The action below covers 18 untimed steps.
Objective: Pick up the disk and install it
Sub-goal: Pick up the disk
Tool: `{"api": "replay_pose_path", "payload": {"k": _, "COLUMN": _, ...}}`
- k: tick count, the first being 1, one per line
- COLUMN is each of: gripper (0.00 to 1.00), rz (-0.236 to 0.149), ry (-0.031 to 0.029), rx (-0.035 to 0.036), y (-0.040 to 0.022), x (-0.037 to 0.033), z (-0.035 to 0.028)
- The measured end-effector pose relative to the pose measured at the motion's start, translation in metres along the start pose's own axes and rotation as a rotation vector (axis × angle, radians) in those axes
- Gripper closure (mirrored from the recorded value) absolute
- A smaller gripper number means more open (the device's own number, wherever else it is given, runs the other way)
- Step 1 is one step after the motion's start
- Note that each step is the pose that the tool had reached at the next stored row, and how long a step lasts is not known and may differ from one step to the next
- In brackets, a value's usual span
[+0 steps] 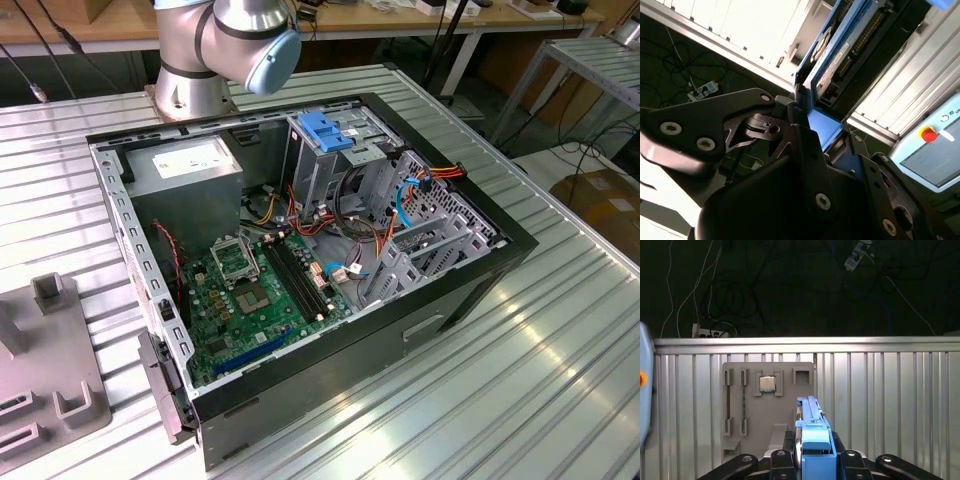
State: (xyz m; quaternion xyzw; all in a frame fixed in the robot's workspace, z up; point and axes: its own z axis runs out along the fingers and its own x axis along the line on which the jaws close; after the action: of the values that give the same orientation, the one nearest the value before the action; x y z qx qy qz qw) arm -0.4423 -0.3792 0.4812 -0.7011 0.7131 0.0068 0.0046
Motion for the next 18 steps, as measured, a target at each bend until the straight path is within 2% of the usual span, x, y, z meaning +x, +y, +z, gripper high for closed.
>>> {"api": "replay_pose_path", "payload": {"k": 5, "gripper": 0.63, "rz": 0.0, "ry": 0.0, "rx": 0.0, "y": -0.0071, "x": -0.0001, "z": 0.0}}
{"api": "replay_pose_path", "payload": {"k": 7, "gripper": 0.63, "rz": 0.0, "ry": 0.0, "rx": 0.0, "y": -0.0227, "x": -0.0004, "z": -0.0001}}
{"api": "replay_pose_path", "payload": {"k": 14, "gripper": 0.63, "rz": 0.0, "ry": 0.0, "rx": 0.0, "y": -0.0257, "x": -0.0004, "z": -0.003}}
{"api": "replay_pose_path", "payload": {"k": 18, "gripper": 0.63, "rz": 0.0, "ry": 0.0001, "rx": -0.0015, "y": -0.0355, "x": -0.0007, "z": -0.003}}
